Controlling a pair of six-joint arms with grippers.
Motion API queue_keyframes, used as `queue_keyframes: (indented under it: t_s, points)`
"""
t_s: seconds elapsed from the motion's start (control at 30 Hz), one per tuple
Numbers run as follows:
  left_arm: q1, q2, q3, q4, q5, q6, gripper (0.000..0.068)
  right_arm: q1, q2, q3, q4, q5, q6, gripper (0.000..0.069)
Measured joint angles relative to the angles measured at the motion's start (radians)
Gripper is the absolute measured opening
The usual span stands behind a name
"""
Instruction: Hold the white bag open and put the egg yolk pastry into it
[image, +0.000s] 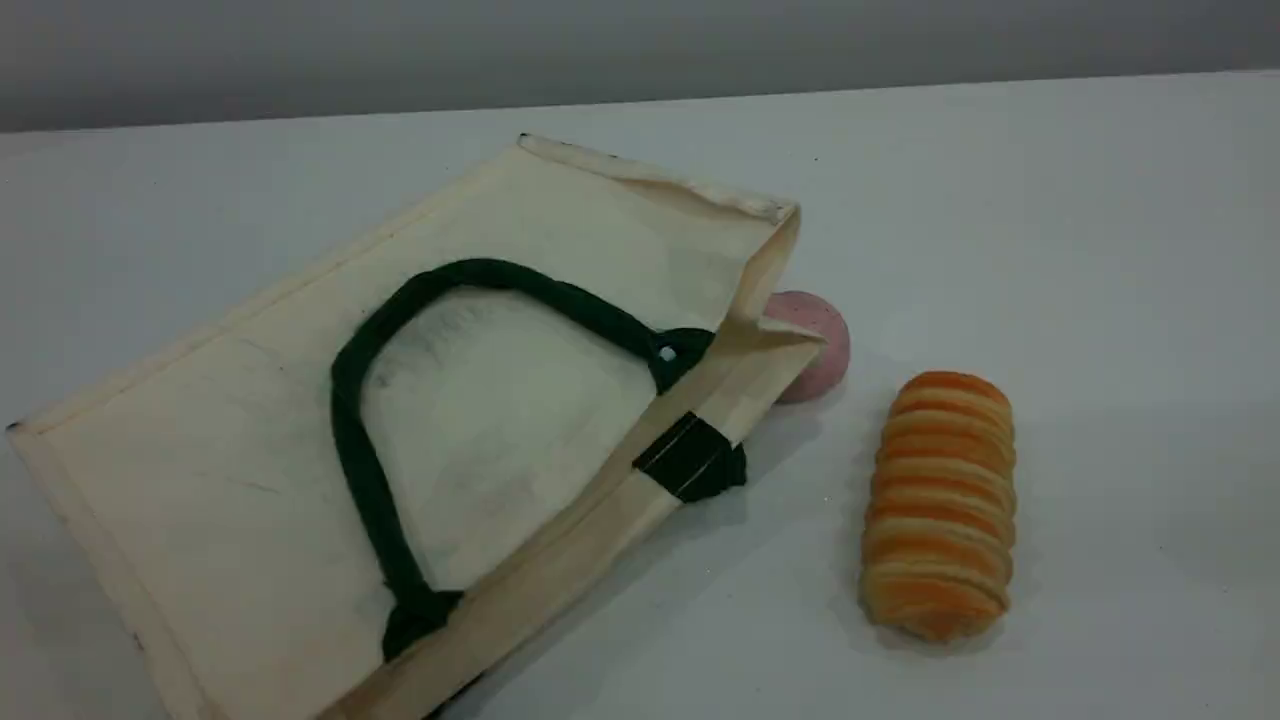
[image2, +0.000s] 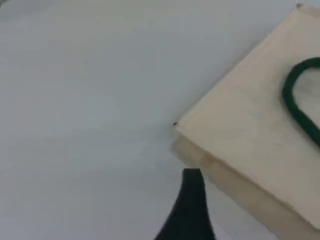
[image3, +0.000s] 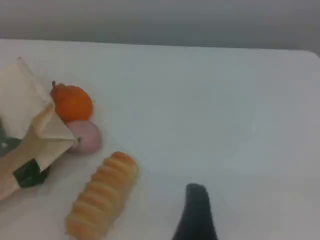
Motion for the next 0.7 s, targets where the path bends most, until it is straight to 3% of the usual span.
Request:
queue_keyframes:
  t_s: [0.1,0.7]
  points:
    - [-0.023,-0.02,0.0,0.0,0.001,0.0,0.0578,0.0,0.0,0.0,0.0,0.0,0.0,0.0516]
    - [-0.023,-0.018,0.0,0.0,0.0,-0.001,0.0578,0.011,0.0,0.0,0.0,-0.001,0.0,0.0516]
